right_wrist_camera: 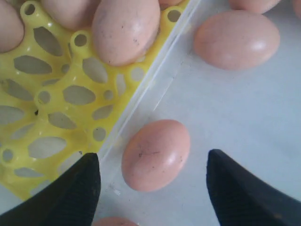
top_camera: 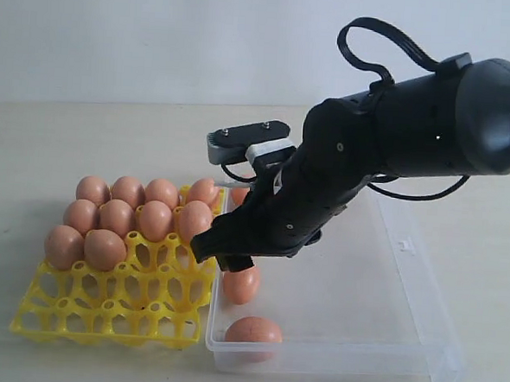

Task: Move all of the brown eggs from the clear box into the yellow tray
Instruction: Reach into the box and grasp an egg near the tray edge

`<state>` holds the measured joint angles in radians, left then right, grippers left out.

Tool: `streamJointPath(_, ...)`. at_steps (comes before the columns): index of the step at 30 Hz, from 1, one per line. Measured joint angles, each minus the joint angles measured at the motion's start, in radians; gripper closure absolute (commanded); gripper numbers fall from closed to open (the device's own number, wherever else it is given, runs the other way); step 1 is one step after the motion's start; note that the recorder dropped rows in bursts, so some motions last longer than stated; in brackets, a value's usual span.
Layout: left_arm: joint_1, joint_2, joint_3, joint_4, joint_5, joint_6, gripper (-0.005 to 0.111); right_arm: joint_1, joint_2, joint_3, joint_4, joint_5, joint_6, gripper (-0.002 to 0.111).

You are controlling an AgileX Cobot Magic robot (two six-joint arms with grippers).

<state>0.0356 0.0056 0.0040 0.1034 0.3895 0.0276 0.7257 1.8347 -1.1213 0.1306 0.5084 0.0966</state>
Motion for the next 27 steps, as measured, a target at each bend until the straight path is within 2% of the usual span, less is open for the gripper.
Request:
streamJointPath(20,0.000,0.000,0.000,0.000,0.000,0.000,0.107,-0.005,0.093,0.005,0.002,-0.052,0.061,0.046)
streamJointPath(27,0.000,0.000,0.000,0.000,0.000,0.000,0.107,-0.007,0.153,0.008,0.002,-0.135,0.070,0.046)
